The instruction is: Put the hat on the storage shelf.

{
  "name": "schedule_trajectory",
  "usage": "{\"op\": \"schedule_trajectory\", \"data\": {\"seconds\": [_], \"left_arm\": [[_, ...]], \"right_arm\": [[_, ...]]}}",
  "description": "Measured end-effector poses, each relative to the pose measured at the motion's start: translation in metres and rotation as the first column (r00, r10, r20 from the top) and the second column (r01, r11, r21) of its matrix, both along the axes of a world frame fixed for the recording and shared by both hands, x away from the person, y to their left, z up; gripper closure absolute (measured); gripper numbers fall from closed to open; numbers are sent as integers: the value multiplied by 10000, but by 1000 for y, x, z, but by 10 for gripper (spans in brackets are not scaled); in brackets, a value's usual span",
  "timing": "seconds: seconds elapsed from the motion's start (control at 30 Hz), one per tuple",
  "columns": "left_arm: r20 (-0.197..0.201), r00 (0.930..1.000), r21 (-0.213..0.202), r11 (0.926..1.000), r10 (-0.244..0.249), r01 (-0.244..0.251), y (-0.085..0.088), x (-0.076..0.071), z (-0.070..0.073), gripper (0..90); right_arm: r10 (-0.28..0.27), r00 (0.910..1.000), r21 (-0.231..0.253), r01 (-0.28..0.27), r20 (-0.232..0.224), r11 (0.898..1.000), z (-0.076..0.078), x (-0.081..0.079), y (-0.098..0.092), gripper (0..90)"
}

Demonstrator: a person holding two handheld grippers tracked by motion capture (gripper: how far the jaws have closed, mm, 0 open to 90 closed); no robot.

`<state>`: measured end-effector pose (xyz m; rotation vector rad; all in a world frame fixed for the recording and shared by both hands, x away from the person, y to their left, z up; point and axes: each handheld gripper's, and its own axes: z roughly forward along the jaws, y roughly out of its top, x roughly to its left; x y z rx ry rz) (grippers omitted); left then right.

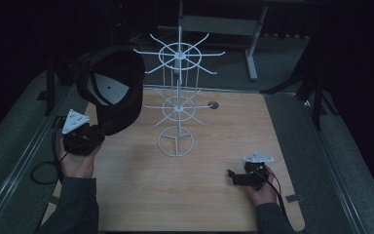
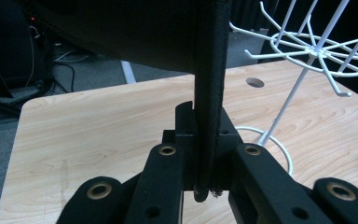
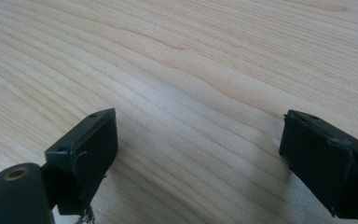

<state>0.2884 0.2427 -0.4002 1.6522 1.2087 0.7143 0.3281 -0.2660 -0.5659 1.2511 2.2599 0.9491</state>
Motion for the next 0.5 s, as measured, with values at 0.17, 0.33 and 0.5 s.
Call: {"op": "schedule_trajectory", "data": {"seconds": [0.17, 0.33, 0.5], "left_arm": [[93, 10000, 68, 10000, -18, 17, -2, -2, 1, 860], [247, 9997, 135, 9999, 33, -37, -6, -6, 3, 860], [334, 9992, -9, 9997, 226, -226, -5, -8, 5, 859]], "right_arm": [[-2, 10000, 3, 2, 4, 10000, 0, 0, 0, 113], [2, 10000, 0, -2, 6, 10000, 0, 0, 0, 113], [10, 10000, -2, -10, 21, 10000, 0, 0, 0, 113]]}}
